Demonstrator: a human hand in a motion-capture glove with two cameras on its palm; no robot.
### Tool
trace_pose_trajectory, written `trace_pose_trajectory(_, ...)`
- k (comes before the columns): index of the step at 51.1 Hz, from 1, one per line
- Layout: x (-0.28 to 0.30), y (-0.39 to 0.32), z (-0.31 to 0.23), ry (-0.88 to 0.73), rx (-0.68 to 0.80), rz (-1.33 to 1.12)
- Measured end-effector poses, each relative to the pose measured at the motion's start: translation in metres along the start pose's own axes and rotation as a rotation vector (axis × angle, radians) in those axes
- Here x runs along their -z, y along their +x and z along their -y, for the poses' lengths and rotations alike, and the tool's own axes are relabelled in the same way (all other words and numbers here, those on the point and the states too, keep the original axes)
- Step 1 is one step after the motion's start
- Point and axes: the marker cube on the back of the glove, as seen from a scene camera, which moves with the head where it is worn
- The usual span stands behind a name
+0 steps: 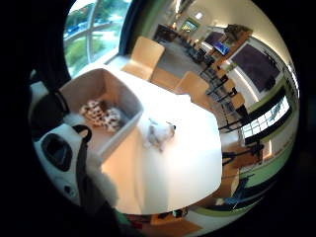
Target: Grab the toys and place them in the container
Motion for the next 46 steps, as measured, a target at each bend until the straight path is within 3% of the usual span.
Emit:
trace_pose_trajectory(18,-0.046,-0.046,0.005,-0.073,0.050,0.078)
trace_pose_trajectory(27,-0.057,-0.031,-0.010,-0.292,0.062,0.070)
trace_pose_trajectory(30,-0.057,-0.018,-0.018,-0.294,0.058,0.086)
trace_pose_trajectory(38,-0.054,0.044,-0.042,-0.075,-0.046,0.132)
trace_pose_trajectory(46,-0.066,0.119,-0.077,-0.139,-0.161,0.065)
